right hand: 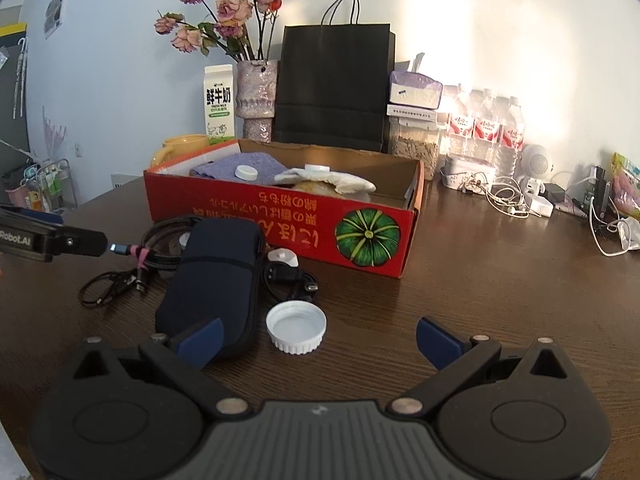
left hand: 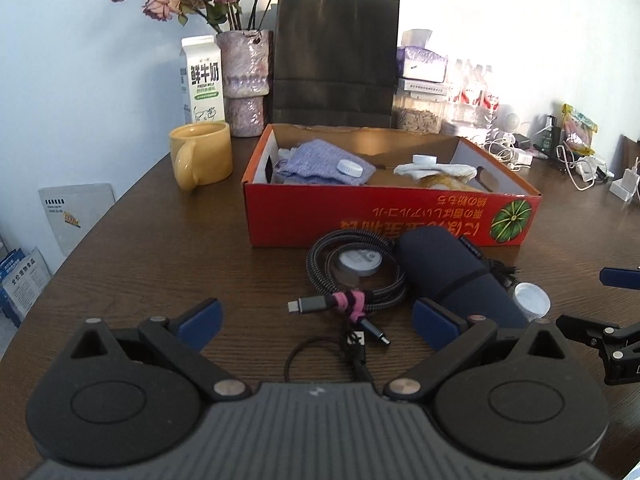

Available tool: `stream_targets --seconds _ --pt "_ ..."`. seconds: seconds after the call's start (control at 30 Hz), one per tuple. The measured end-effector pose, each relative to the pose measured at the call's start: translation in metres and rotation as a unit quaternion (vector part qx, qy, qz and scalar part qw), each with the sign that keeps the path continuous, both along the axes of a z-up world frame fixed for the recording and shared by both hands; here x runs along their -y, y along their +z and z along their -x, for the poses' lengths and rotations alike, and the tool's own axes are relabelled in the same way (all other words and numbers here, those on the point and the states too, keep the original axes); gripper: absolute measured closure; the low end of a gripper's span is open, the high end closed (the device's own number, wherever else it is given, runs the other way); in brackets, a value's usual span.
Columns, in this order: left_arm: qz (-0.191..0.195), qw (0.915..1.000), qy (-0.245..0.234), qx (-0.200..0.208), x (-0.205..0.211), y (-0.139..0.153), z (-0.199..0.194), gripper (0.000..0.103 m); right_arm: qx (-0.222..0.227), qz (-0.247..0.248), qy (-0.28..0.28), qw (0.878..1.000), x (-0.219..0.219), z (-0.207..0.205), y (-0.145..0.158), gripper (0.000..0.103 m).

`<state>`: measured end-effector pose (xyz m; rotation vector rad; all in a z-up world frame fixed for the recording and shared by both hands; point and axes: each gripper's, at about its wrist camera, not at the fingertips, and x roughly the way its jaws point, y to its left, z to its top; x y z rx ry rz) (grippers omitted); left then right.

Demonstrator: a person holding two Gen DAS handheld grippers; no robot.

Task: Organize objects
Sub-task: 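Reach the right tool to the large white cap and grasp it, then grasp the black USB cable with the left tool while the right tool holds the cap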

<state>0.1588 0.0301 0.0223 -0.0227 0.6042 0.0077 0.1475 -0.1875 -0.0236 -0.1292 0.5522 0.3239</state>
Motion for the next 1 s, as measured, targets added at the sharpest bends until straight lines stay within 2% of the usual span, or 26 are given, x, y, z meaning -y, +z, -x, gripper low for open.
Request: stream_targets --seconds 0.1,0.2,0.37,0.57,0.77,0.9,1.0 --pt "0.001 1.0000 0.001 -0.002 -0.001 -0.001 0.000 0.000 -0.005 0.004 0.000 1.000 0.001 -0.005 -0.004 0.001" --pt "0.001 1.0000 0.002 -0.005 -0.003 -0.003 0.001 0.000 -0.013 0.006 0.002 1.000 0.003 -0.012 -0.007 0.007" --pt "0.001 1.0000 0.003 -0.009 -0.005 -0.005 0.002 0.000 -0.024 0.005 0.014 1.000 0.001 -0.019 -0.012 0.011" --pt "-0.002 0.9997 0.005 -0.023 -0.006 -0.011 0.001 0.000 -0.038 0.008 0.022 0.999 -0.002 -0.035 -0.017 0.023" --pt "-0.003 0.9995 0.006 -0.032 -0.006 -0.016 -0.001 0.000 -0.051 0.000 0.039 0.998 -0.005 -0.046 -0.020 0.044" --pt "-0.002 0.9993 0.005 -0.037 -0.005 -0.019 -0.001 0.000 -0.048 -0.008 0.045 0.998 -0.006 -0.045 -0.021 0.064" --pt "-0.004 0.9992 0.001 -0.040 -0.003 -0.020 -0.001 0.000 -0.043 -0.012 0.038 0.998 -0.005 -0.044 -0.020 0.064"
